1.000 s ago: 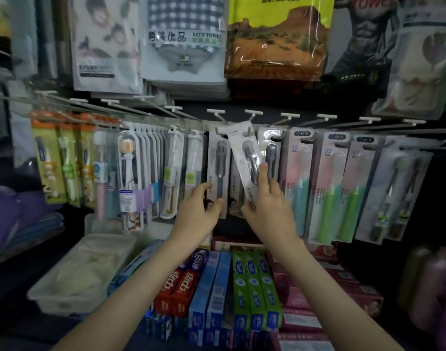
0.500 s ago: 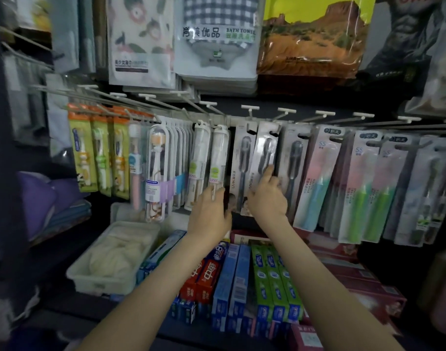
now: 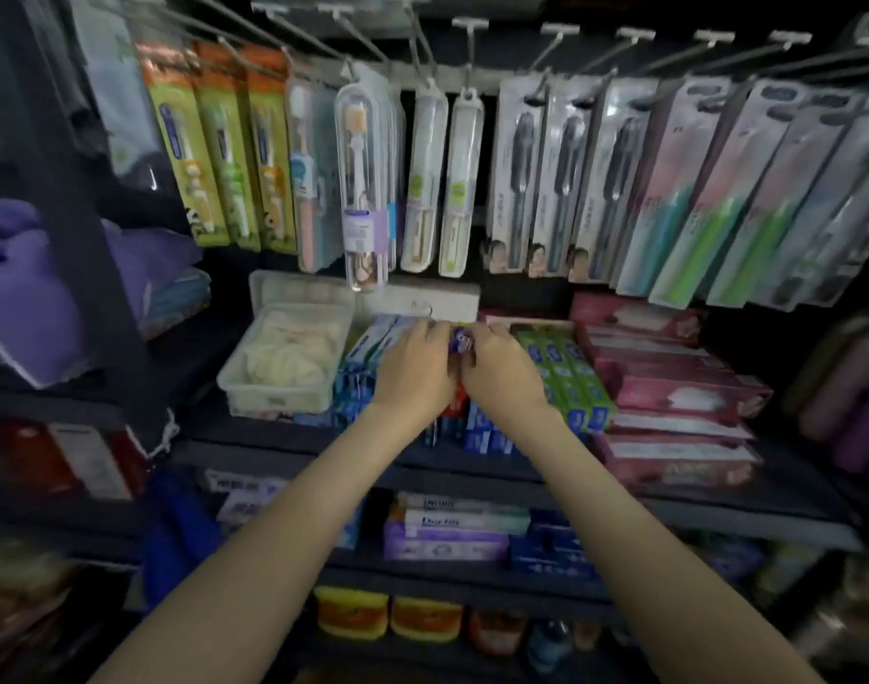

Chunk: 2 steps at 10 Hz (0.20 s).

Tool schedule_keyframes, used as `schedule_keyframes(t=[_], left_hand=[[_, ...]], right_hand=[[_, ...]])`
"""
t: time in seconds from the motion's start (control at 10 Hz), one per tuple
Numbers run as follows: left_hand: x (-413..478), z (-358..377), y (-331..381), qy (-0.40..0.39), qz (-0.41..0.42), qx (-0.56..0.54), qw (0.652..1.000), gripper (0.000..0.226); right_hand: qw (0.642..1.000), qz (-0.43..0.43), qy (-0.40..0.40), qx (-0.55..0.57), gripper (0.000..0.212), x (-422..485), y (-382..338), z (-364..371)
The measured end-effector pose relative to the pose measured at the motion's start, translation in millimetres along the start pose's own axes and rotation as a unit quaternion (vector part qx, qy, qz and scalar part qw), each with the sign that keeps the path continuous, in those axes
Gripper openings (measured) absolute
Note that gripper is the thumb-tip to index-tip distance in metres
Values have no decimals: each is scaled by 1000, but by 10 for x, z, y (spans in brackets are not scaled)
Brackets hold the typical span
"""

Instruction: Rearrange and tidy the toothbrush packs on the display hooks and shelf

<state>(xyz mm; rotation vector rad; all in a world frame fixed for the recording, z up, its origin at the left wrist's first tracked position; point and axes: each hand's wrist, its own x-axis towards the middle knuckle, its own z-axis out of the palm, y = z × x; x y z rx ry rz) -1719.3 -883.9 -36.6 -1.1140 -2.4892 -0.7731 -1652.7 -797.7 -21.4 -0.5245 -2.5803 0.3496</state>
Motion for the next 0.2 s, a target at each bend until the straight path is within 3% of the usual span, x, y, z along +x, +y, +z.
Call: schedule_keyframes(t=[0.2], left_hand=[[-574,56,57,-56,0,-24,998,35]], right_hand=[[994,31,-26,101,27,-591,-2,73]])
